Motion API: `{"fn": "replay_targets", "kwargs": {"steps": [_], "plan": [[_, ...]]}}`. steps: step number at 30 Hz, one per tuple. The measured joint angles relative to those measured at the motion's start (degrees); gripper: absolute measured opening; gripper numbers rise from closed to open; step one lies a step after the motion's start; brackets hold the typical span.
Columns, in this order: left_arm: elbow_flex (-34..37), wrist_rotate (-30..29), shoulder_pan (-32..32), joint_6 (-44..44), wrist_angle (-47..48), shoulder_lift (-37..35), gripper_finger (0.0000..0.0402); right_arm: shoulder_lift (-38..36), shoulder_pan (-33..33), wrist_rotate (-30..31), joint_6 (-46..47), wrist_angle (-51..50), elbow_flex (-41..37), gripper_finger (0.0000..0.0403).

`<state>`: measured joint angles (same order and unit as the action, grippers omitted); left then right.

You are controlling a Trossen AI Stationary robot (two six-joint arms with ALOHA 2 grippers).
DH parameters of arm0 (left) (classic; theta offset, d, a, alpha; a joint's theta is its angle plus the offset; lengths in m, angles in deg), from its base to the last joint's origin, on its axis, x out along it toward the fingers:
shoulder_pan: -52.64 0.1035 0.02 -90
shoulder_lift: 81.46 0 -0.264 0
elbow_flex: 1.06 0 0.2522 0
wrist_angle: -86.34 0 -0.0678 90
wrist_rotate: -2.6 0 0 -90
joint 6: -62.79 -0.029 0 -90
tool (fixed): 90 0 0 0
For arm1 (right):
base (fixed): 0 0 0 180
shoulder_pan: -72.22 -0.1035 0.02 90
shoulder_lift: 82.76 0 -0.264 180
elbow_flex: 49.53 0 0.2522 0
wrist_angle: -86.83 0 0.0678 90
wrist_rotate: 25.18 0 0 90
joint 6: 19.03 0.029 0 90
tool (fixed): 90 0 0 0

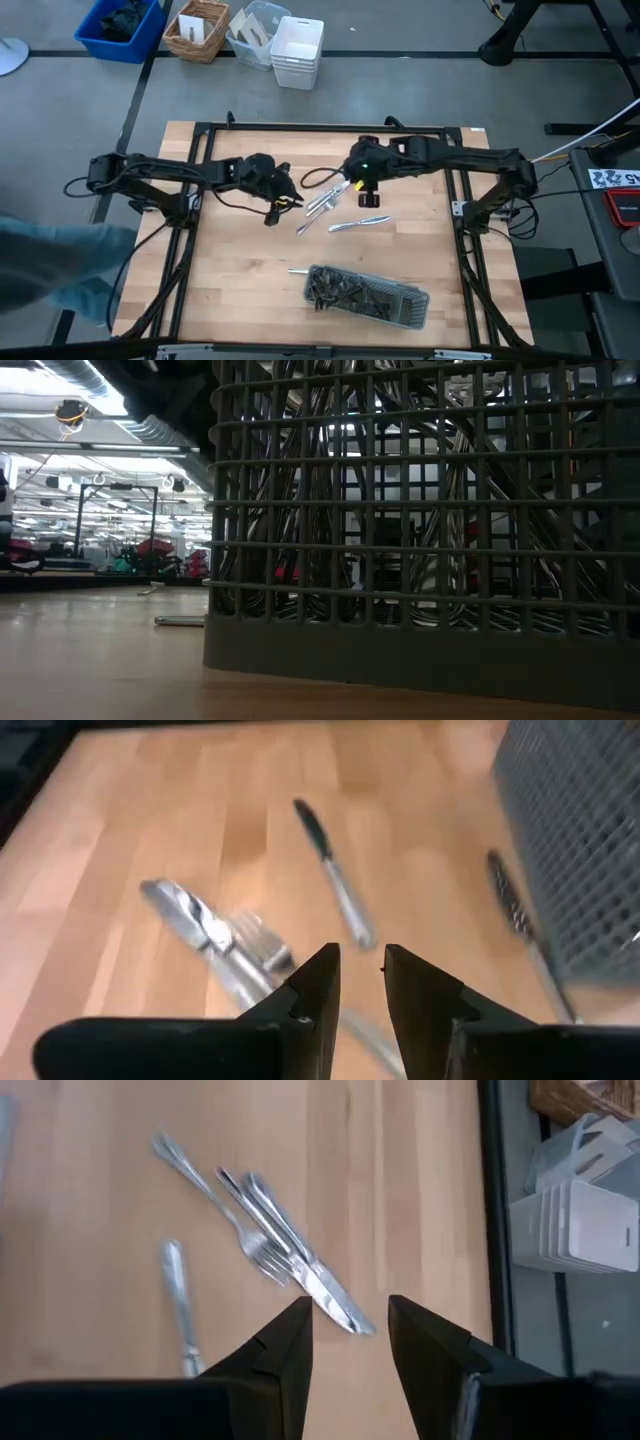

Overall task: Sort silverware
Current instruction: Put the knife into the gray silverware rack

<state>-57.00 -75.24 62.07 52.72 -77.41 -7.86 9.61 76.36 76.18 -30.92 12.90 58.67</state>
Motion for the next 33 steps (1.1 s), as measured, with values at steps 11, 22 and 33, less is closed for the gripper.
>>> {"fn": "replay_targets", "kwargs": {"steps": [11,22,33], "plan": [[8.25,0.03,-0.08,-0.3,-9.17,4.21,0.0074,0.68,6.42,-7.89,-9.86,18.22,-15.17,0.0134],[10.04,-3.7,-0.78,2.81,-33.44,18.17,0.0074,0.66,6.77,-11.6,-10.98,24.08,-22.38,0.0134],[8.61,-10.62,3.55,4.14,-38.28,28.56,0.0074,0.66,6.76,-11.82,-8.53,24.34,-23.02,0.0134]]}}
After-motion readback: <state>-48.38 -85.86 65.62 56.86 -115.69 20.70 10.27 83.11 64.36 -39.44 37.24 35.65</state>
